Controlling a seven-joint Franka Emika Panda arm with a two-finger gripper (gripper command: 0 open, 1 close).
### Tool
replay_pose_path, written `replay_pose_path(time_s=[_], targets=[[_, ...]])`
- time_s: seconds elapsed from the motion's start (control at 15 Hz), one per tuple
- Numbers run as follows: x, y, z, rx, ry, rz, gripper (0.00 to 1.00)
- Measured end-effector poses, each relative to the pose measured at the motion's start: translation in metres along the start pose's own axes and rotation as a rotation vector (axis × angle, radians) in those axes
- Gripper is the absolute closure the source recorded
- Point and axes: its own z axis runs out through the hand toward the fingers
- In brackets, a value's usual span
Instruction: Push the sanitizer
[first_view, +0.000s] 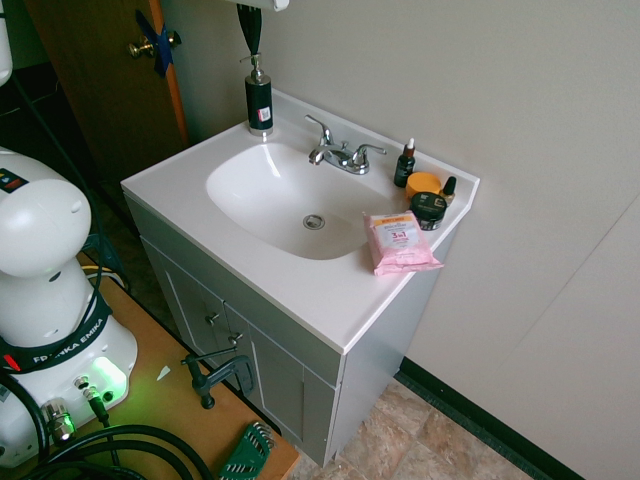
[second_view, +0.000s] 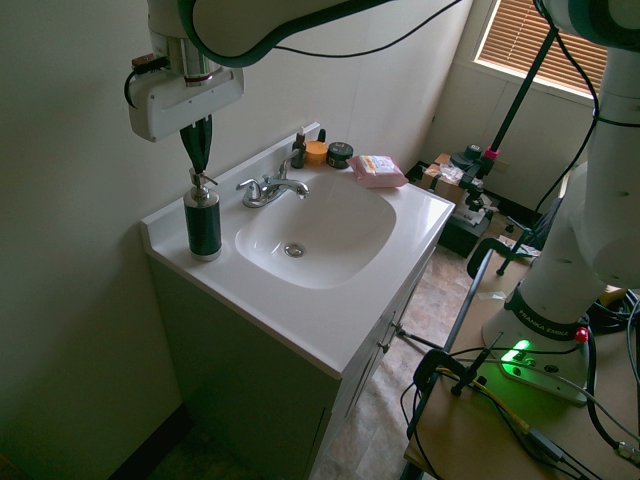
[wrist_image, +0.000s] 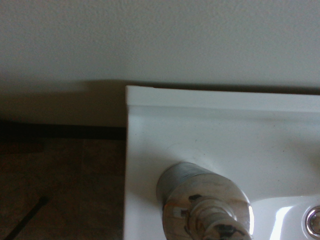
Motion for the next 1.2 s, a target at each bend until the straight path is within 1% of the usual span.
replay_pose_path(time_s=[0.8,1.07,1.13,1.2], targets=[[-0.002,-0.002,0.014,-0.013,-0.007,-0.005,1.00],[0.003,-0.001,0.004,0.006,0.005,0.005,1.00],[0.007,0.002,-0.003,0.017,0.013,0.012,0.00],[0.014,0.007,-0.011,0.027,0.024,0.024,0.00]])
